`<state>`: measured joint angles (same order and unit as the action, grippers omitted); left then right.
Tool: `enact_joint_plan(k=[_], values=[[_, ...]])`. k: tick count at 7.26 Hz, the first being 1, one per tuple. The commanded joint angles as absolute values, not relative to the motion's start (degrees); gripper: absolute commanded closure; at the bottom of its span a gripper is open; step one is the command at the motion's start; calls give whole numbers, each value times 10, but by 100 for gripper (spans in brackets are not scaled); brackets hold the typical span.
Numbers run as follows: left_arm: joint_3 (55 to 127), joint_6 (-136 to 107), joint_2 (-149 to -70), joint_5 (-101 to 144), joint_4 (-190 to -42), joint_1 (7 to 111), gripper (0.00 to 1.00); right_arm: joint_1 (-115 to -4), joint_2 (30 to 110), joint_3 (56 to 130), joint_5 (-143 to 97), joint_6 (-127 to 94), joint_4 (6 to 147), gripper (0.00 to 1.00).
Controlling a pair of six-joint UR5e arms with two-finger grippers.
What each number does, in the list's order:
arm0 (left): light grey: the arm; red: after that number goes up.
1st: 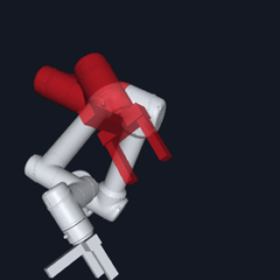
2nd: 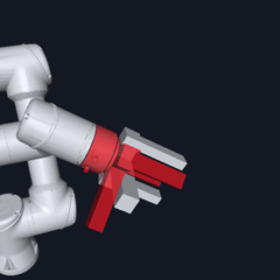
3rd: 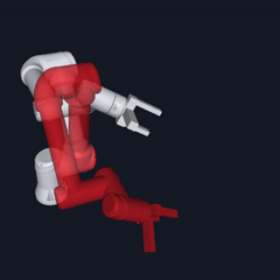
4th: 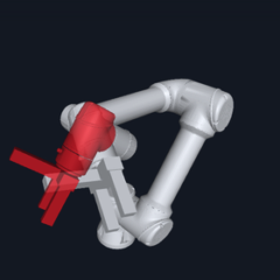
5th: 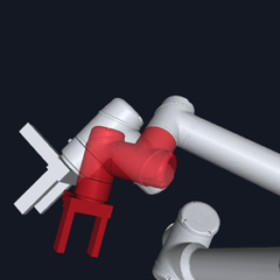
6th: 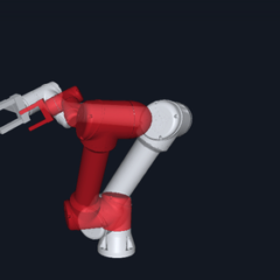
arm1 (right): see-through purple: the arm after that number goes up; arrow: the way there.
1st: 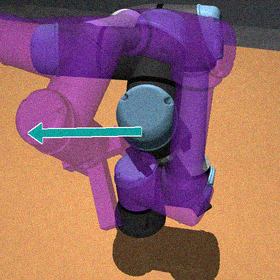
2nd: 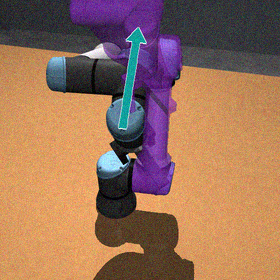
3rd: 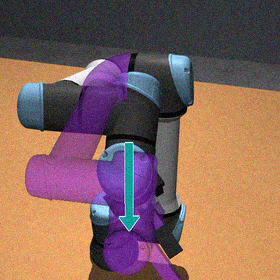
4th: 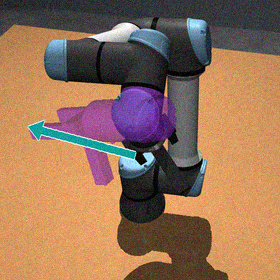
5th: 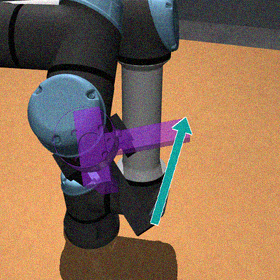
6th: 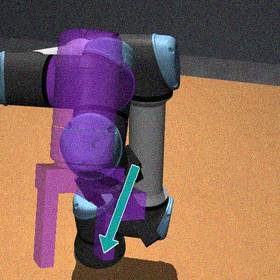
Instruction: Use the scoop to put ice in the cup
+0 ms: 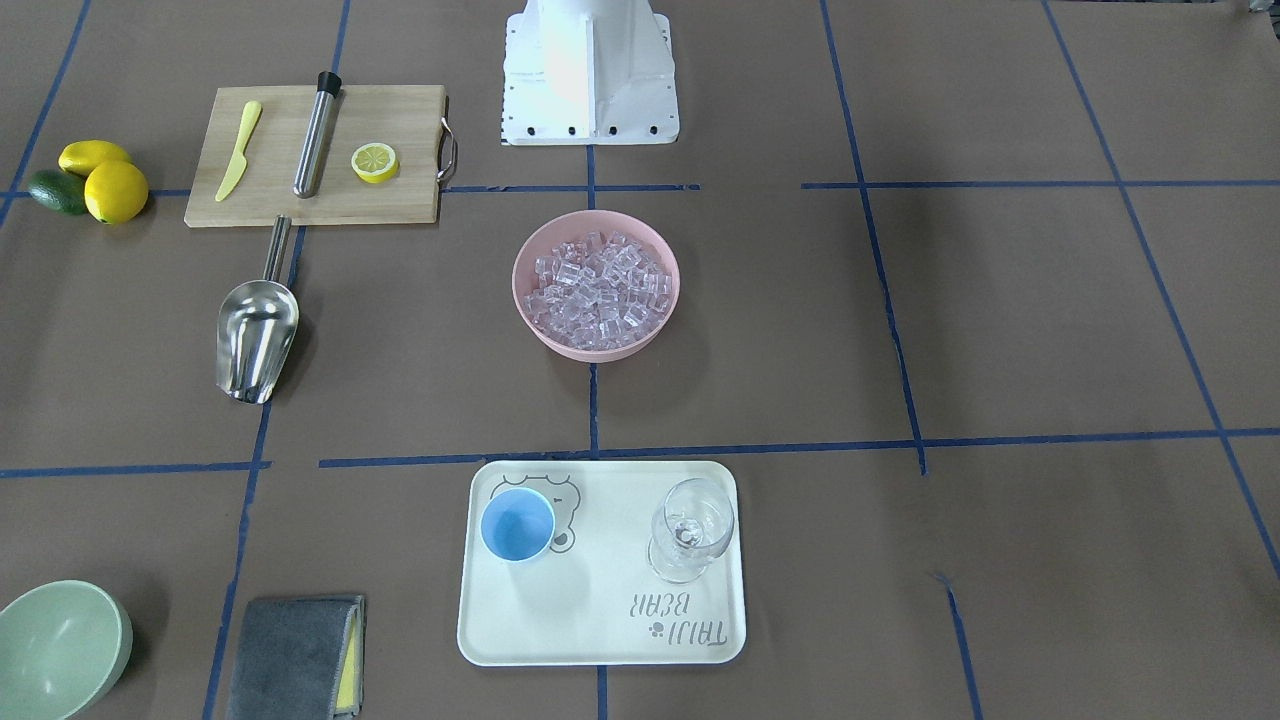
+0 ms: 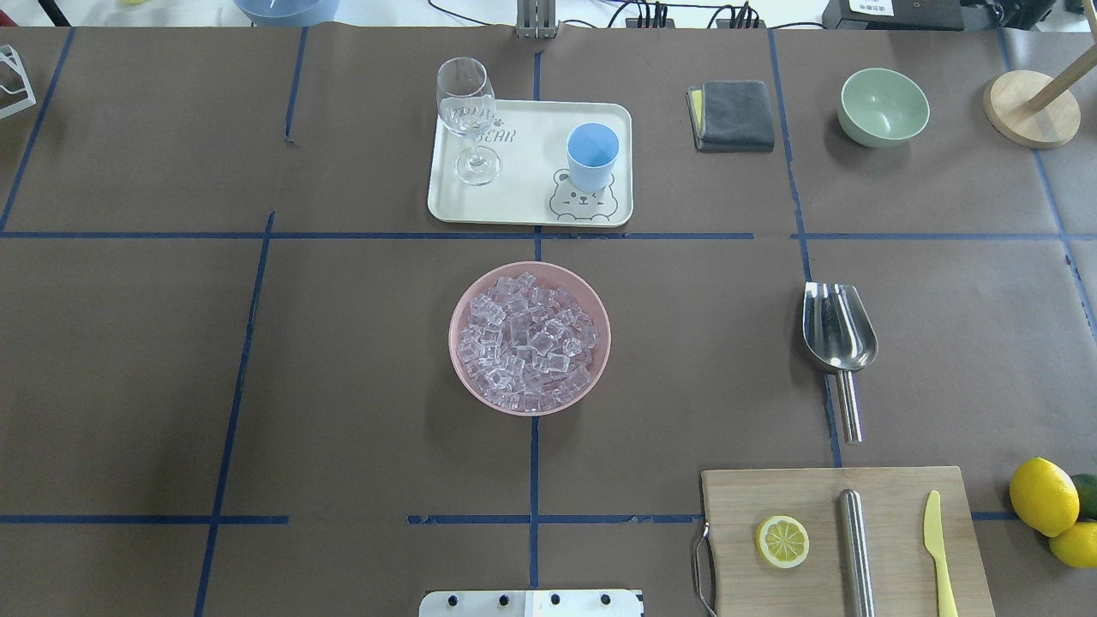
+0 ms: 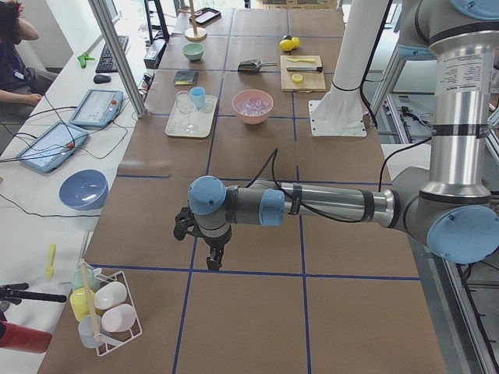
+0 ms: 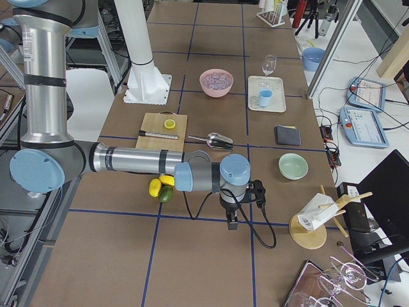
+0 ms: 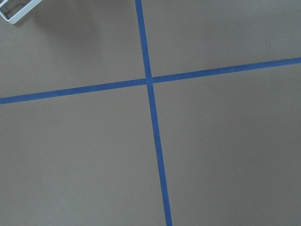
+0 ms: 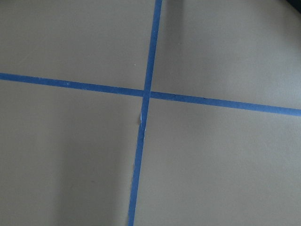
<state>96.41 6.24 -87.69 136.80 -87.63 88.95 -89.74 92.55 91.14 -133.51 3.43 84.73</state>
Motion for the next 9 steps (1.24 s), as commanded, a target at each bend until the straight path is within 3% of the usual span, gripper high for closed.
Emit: enact_joint_plan(k=[1, 9], values=[[964, 62, -877, 1367, -877, 889, 0, -897, 925, 911, -1335, 34, 847, 0], [978, 63, -879, 1370, -878, 889, 0, -897, 922, 942, -1334, 29, 846, 0]])
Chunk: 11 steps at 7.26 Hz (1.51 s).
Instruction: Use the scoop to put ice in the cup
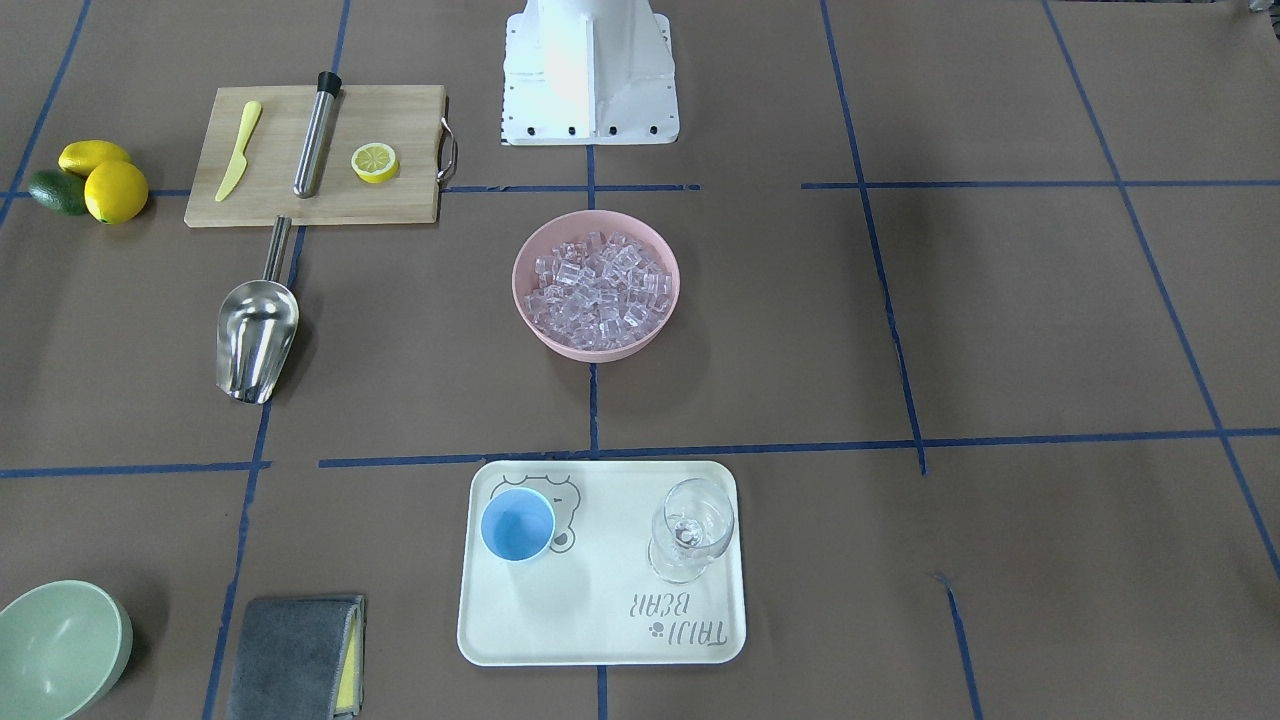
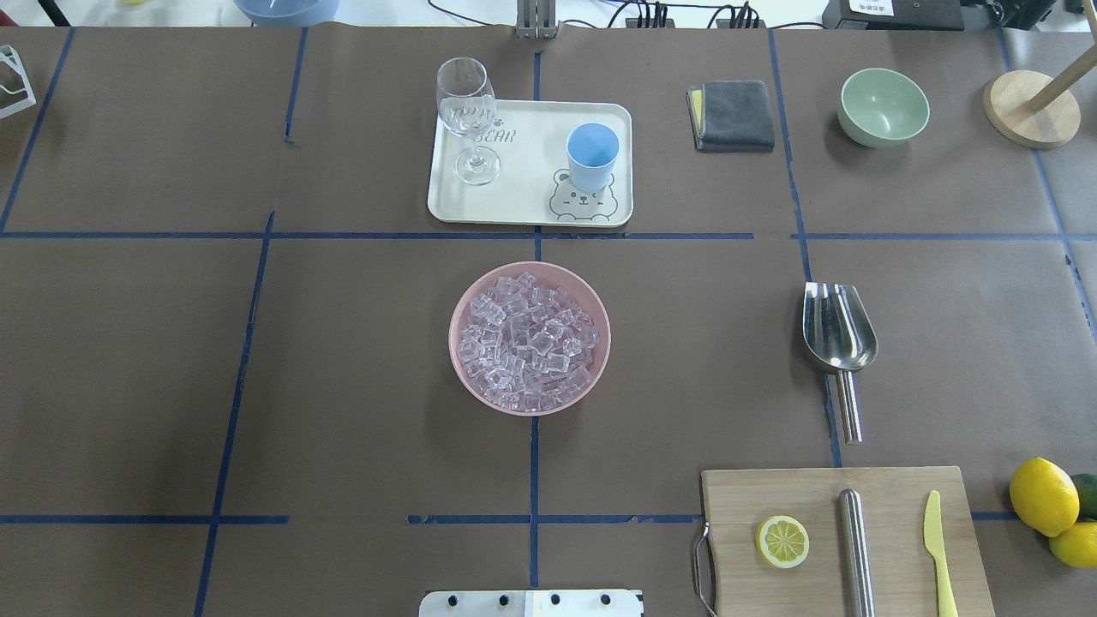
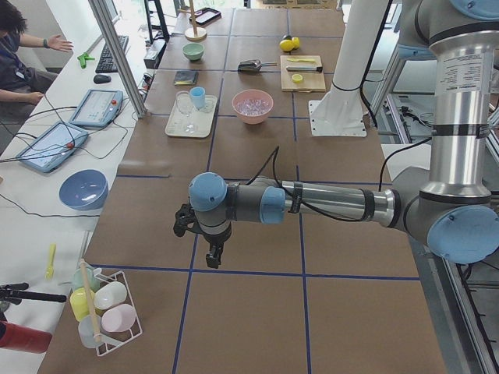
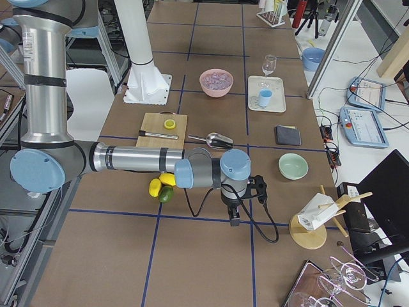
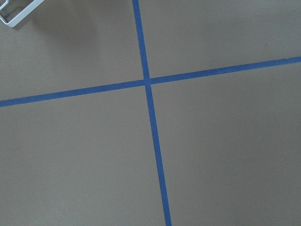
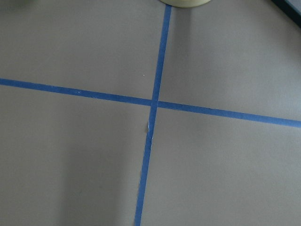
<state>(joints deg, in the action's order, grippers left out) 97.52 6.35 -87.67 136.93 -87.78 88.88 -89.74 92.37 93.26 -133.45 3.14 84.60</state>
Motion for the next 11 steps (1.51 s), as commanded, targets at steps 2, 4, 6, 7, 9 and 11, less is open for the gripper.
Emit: enact_joint_plan(k=[2, 4, 6, 7, 9, 11], values=[[968, 60, -895, 1372, -921, 889, 0, -897, 922, 943, -1353, 26, 849, 0], [964, 62, -897, 1383, -952, 889, 0, -897, 923, 943, -1370, 31, 846, 0], [945, 59, -902, 1384, -1053, 889, 0, -897, 916, 943, -1367, 30, 846, 0], [945, 59, -903, 1383, -1062, 888, 0, -897, 914, 947, -1370, 29, 846, 0], [945, 57, -905, 1383, -1181, 878, 0, -892, 911, 954, -1373, 28, 847, 0], [943, 62, -913, 1376, -1285, 792, 0, -887, 911, 955, -1373, 26, 846, 0]])
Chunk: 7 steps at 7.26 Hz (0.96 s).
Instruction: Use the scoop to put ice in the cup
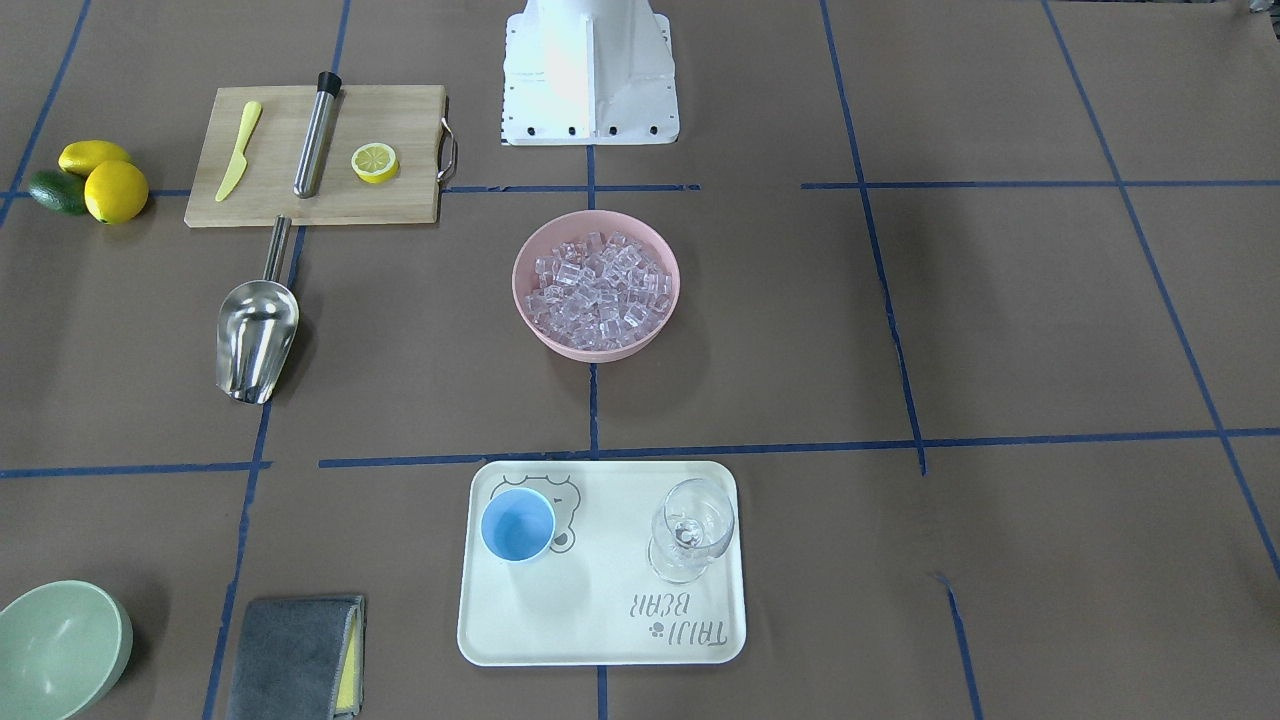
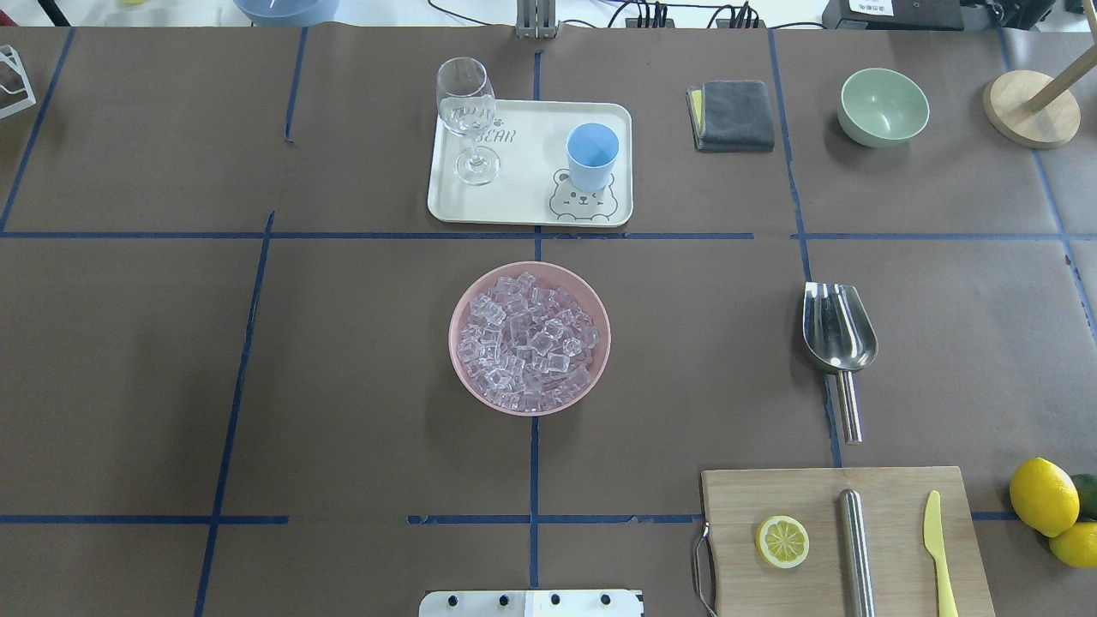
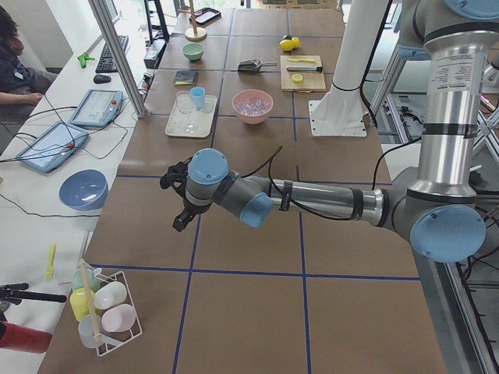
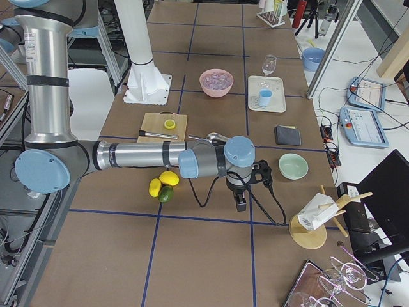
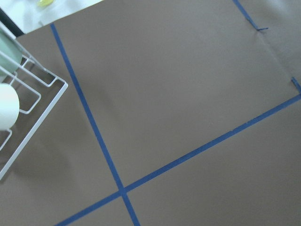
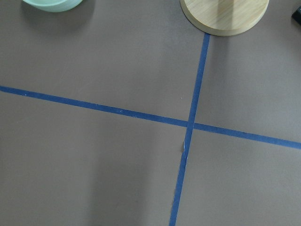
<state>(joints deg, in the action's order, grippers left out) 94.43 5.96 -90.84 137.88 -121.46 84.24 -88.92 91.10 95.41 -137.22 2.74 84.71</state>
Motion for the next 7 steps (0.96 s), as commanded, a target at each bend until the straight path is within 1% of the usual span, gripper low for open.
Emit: enact_joint_plan(k=[1, 3, 4, 6, 7], values=[[945, 56, -931, 1375, -1321, 746, 0, -887, 911, 959, -1373, 26, 846, 0], [946, 61, -963, 1376, -1326, 674, 0, -886, 911, 965, -1373, 26, 846, 0], [942, 60, -977, 1375, -1345, 657, 0, -883, 911, 973, -1373, 26, 846, 0], [938, 35, -1018, 1366, -1353, 572, 0, -879, 911, 977, -1372, 25, 846, 0], [934, 17, -1050, 1299, -1353, 525, 0, -878, 911, 977, -1372, 25, 846, 0]])
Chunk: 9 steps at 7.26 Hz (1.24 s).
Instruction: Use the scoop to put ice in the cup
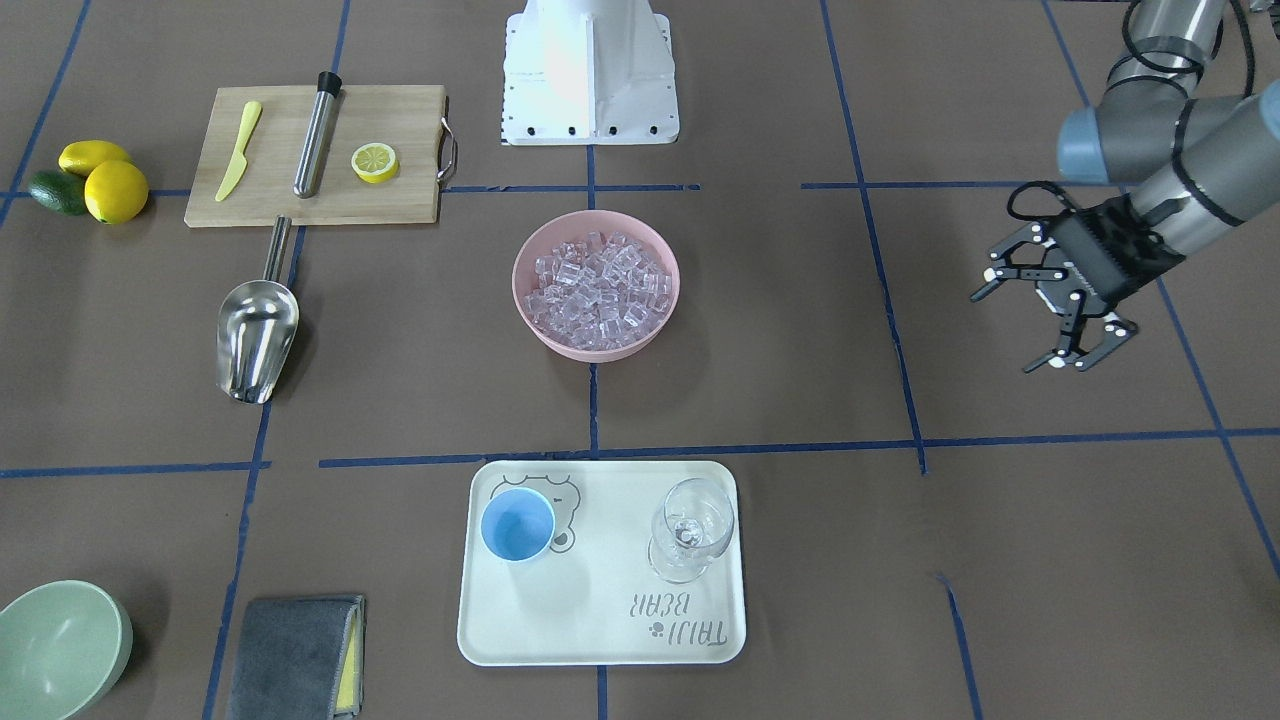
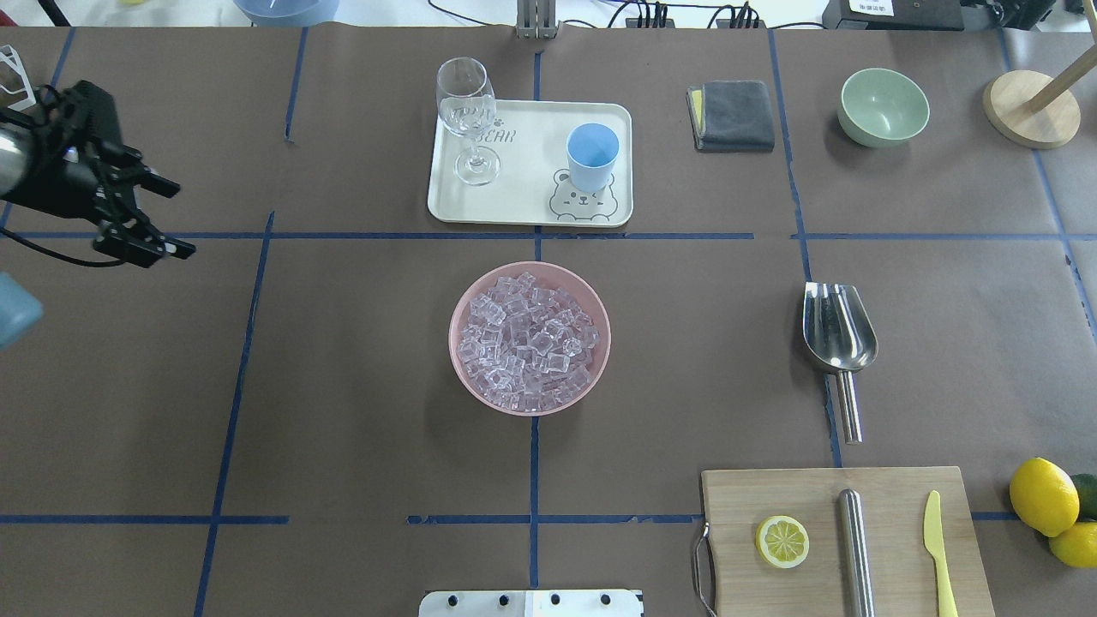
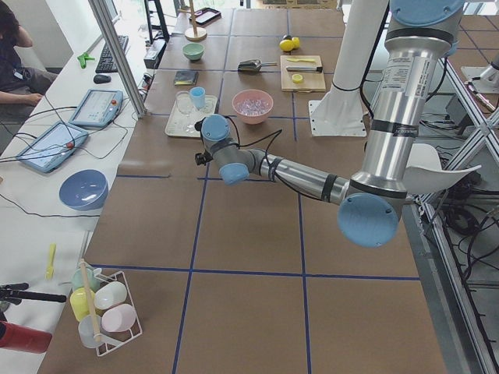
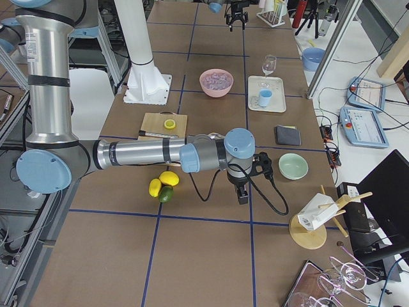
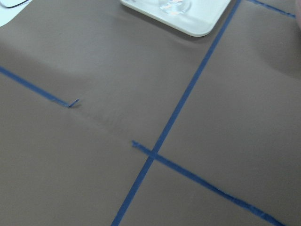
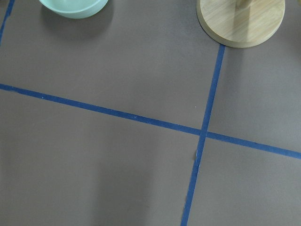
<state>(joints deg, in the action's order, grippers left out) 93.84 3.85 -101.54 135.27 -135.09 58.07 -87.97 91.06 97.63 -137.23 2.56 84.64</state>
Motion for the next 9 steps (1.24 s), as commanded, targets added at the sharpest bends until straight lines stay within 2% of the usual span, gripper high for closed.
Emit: enact_joint_plan(k=[1, 3, 6, 9], values=[[933, 23, -1074, 1242, -1358, 482, 0, -876, 911, 981, -1372, 25, 846, 0], [922, 26, -1106, 1231, -1372, 399, 0, -866, 910, 982, -1372, 25, 846, 0], [843, 28, -1128, 1132, -1526, 320, 0, -838, 897, 990, -1371, 11, 846, 0], [820, 66, -1155, 1128, -1530, 305, 0, -768, 897, 1061, -1370, -125, 846, 0]])
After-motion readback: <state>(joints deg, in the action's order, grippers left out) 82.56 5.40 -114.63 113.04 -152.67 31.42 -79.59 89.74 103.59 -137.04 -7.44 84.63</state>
